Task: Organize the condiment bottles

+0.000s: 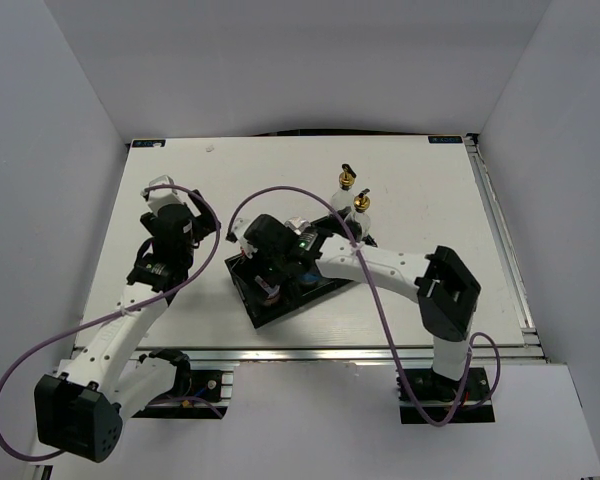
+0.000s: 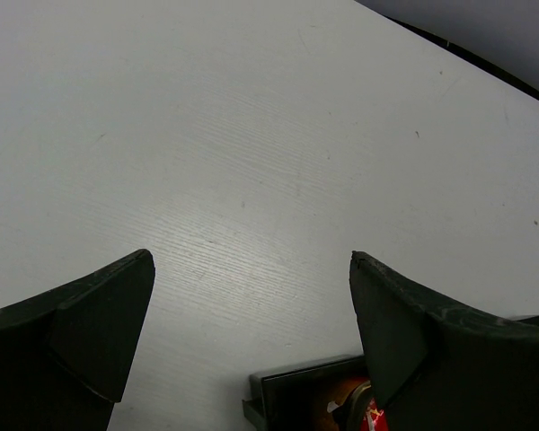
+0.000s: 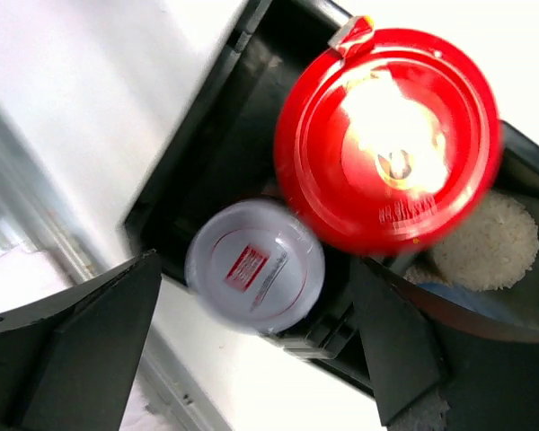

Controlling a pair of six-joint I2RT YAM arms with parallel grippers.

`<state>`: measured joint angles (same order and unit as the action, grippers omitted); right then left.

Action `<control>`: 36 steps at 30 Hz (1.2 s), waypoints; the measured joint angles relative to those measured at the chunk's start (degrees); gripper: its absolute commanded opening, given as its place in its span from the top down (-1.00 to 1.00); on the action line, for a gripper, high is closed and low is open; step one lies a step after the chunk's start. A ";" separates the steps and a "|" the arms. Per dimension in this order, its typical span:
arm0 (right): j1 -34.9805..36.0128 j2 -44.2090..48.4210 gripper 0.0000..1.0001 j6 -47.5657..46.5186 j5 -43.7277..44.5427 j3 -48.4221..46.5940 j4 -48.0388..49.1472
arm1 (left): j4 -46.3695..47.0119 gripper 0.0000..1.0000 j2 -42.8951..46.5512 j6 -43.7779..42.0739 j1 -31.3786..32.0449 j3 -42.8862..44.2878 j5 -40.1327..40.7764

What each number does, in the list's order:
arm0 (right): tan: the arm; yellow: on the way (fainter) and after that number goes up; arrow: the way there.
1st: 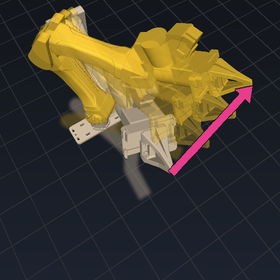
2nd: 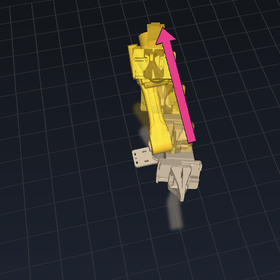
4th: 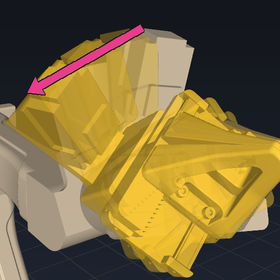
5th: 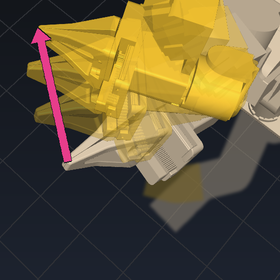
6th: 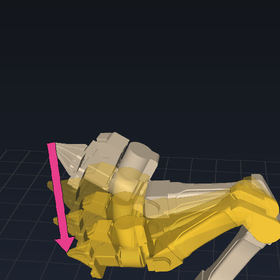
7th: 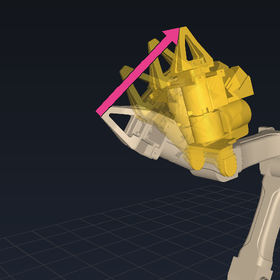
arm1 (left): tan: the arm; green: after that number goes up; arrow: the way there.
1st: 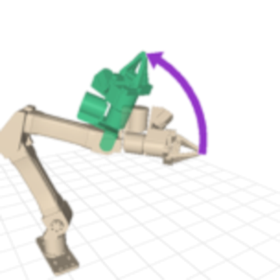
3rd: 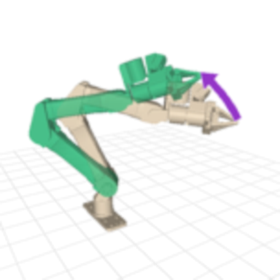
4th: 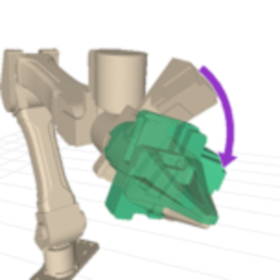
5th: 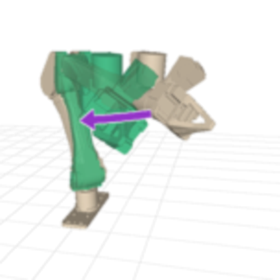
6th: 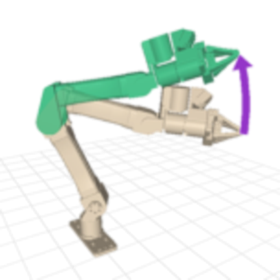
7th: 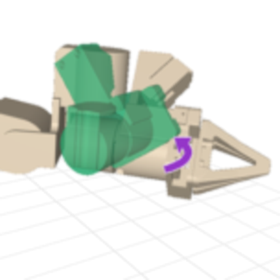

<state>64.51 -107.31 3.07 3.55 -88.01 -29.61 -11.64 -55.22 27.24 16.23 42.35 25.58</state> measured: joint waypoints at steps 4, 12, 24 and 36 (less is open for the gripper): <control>0.00 7.96 -0.79 0.90 -2.27 4.11 2.05 | 0.02 -0.96 0.59 0.00 -0.02 0.00 0.70; -1.36 30.84 -0.79 4.87 6.93 11.28 3.15 | -0.02 -0.97 3.06 0.00 -0.07 -1.42 2.78; -43.17 53.48 -0.79 14.56 10.99 43.52 -3.23 | 0.81 -0.96 0.20 0.17 -1.31 -1.46 5.09; -60.11 49.99 -0.79 22.05 13.99 46.16 7.48 | 4.72 -0.96 0.61 1.33 -4.35 -2.40 5.70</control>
<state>4.40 -57.32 25.12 17.54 -41.85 -22.13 -6.92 -54.61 28.58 11.88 39.94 31.29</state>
